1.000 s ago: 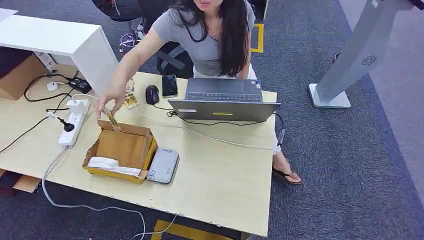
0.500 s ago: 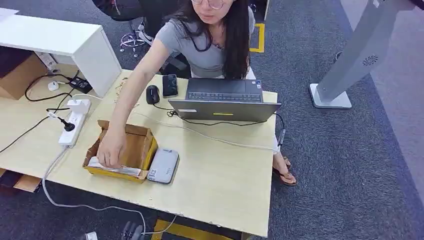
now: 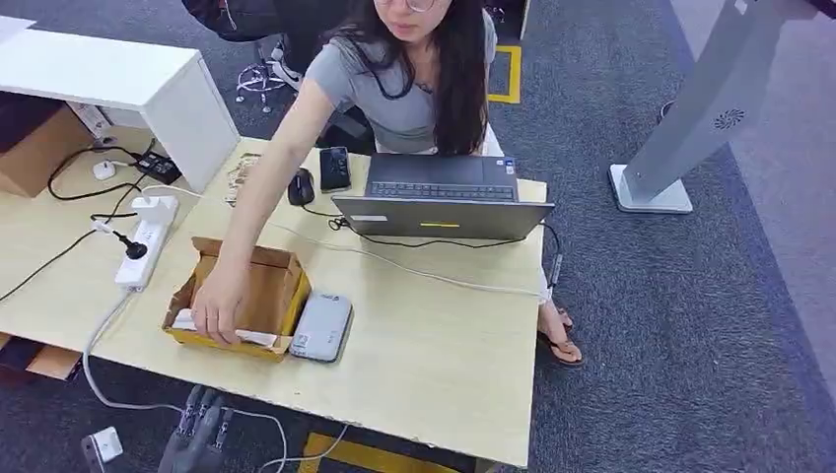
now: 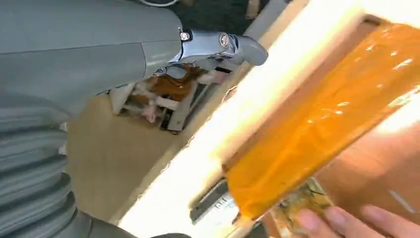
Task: Pass the card to the sensor for recognition and then transmit it.
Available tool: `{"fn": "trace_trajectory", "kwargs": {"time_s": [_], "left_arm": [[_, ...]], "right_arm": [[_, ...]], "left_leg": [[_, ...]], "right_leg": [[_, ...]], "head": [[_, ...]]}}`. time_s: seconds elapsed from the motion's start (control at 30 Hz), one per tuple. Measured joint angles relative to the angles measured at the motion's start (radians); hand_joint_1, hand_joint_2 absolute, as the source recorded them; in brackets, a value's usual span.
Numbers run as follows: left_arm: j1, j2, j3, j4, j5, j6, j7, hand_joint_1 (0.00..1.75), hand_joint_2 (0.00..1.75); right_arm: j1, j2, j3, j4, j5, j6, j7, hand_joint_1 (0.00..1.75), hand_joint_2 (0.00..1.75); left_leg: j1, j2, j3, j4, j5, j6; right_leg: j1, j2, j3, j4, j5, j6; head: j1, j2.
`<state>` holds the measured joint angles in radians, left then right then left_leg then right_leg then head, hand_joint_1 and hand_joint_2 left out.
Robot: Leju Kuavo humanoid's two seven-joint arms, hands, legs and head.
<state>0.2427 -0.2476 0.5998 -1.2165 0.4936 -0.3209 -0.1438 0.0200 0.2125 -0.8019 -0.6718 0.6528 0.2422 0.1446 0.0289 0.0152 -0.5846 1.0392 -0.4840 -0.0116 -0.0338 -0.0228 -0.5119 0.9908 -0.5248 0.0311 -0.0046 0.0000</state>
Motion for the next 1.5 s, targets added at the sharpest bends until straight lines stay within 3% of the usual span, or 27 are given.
{"fn": "trace_trajectory", "kwargs": {"time_s": [0.53, 0.7, 0.9, 1.17, 1.5], "left_arm": [[-0.143, 0.107, 0.294, -0.068, 0.067, -0.458, -0.031, 0.0, 1.75], [-0.152, 0.12, 0.339, -0.163, 0.151, -0.569, -0.016, 0.0, 1.75], [-0.152, 0.088, 0.368, -0.334, 0.248, -0.611, 0.046, 0.0, 1.75], [-0.151, 0.01, 0.368, -0.585, 0.282, -0.595, 0.111, 0.0, 1.75], [-0.147, -0.024, 0.368, -0.696, 0.258, -0.585, 0.115, 0.0, 1.75]], "right_arm": [[-0.053, -0.01, -0.099, 0.054, 0.22, 0.013, 0.101, 0.0, 1.75], [-0.069, -0.023, -0.124, 0.084, 0.275, 0.011, 0.122, 0.0, 1.75], [-0.072, -0.031, -0.152, 0.098, 0.31, 0.011, 0.141, 0.0, 1.75], [-0.072, -0.032, -0.188, 0.097, 0.345, 0.024, 0.166, 0.0, 1.75], [-0.072, -0.033, -0.203, 0.095, 0.363, 0.031, 0.172, 0.0, 1.75]], "left_leg": [[0.001, -0.005, -0.003, 0.0, 0.003, -0.001], [0.001, -0.005, -0.004, 0.0, 0.003, -0.001], [0.001, -0.006, -0.003, 0.0, 0.003, -0.001], [0.001, -0.006, -0.003, 0.0, 0.003, -0.001], [0.001, -0.006, -0.003, 0.0, 0.003, -0.001]], "right_leg": [[0.001, -0.005, -0.001, 0.001, 0.0, -0.001], [0.001, -0.005, -0.001, 0.001, 0.0, -0.001], [0.001, -0.006, -0.001, 0.001, 0.0, -0.001], [0.001, -0.006, -0.001, 0.001, 0.0, -0.001], [0.001, -0.006, -0.001, 0.001, 0.0, -0.001]], "head": [[0.001, 0.0], [0.001, 0.0], [0.001, 0.0], [0.001, 0.0], [0.001, 0.0]]}}
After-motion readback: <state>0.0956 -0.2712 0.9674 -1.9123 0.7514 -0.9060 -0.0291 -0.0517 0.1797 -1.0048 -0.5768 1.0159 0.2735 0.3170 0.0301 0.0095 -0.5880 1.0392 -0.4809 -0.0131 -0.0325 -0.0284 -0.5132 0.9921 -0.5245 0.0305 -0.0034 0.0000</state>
